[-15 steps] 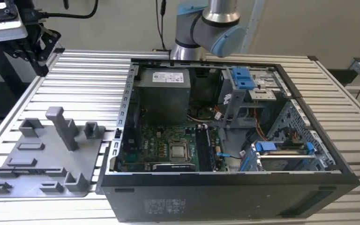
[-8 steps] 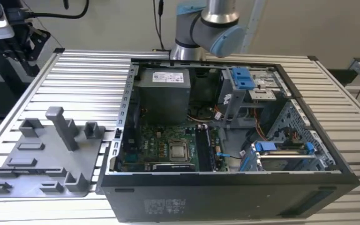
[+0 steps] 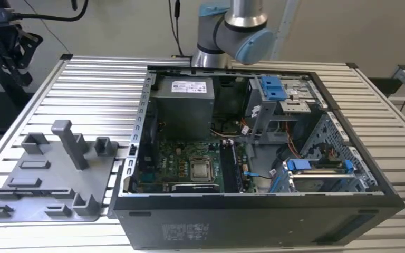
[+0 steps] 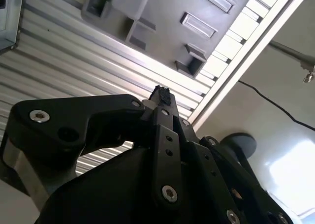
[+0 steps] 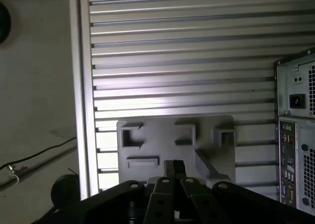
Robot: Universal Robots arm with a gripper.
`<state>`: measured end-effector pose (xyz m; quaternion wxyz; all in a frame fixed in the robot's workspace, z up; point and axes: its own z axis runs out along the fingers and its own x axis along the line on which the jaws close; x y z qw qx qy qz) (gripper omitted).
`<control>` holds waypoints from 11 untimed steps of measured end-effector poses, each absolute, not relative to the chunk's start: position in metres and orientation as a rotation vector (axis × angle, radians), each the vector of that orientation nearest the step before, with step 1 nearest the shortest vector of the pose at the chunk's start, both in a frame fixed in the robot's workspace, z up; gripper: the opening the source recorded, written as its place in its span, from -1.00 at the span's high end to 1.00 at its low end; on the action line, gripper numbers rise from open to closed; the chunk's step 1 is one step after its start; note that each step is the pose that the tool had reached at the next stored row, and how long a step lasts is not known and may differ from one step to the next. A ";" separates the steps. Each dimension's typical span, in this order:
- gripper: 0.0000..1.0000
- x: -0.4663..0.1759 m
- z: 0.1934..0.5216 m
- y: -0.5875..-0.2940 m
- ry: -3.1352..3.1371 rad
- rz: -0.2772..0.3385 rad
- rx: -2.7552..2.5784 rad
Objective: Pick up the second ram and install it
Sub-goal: 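Reach for the second ram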
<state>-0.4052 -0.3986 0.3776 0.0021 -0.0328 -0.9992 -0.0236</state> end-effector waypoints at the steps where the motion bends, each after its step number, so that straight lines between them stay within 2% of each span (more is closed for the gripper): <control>1: 0.79 -0.407 0.378 -0.399 -3.135 -0.074 -0.099; 11: 0.79 -0.414 0.377 -0.399 -3.135 -0.074 -0.051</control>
